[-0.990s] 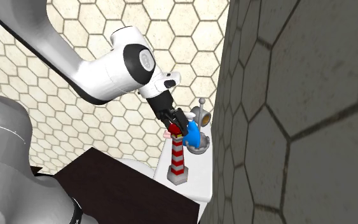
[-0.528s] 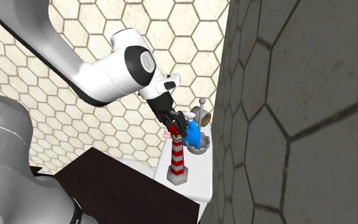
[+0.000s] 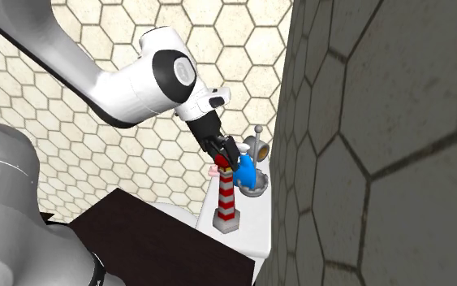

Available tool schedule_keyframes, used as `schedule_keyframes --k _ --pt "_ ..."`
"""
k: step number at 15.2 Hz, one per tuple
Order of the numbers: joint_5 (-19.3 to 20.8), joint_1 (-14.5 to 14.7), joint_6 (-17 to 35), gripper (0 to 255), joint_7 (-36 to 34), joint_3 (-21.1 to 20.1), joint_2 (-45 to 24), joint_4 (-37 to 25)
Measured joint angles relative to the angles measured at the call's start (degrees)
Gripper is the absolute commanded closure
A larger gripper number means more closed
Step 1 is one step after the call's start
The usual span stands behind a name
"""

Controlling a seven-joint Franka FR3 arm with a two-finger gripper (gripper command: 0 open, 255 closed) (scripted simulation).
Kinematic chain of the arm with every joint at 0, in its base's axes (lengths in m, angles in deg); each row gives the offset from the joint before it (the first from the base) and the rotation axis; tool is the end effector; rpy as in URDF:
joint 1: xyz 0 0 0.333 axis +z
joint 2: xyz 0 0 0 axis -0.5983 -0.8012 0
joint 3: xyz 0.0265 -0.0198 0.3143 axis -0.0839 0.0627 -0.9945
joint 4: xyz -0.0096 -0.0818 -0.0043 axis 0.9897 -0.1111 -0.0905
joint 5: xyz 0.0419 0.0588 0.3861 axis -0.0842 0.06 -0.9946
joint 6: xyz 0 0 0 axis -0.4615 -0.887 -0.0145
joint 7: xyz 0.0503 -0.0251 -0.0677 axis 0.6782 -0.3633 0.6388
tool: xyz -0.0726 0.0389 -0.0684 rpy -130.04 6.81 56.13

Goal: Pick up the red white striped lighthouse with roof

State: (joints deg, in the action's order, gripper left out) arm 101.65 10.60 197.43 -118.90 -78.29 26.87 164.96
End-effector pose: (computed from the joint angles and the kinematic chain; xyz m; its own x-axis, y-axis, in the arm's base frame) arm 0.3542 -0.0430 0.2935 0.9274 -0.2719 0.2567 -0.3455 -0.8858 0.3099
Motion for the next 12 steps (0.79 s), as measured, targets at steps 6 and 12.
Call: schedule_keyframes --k 6,12 --pt "-5.95 4.31 -5.67 255 5.77 2.96 5.43 -0.65" --pt "-9.36 6.83 -10.99 255 9.67 4.92 9.50 -2.18"
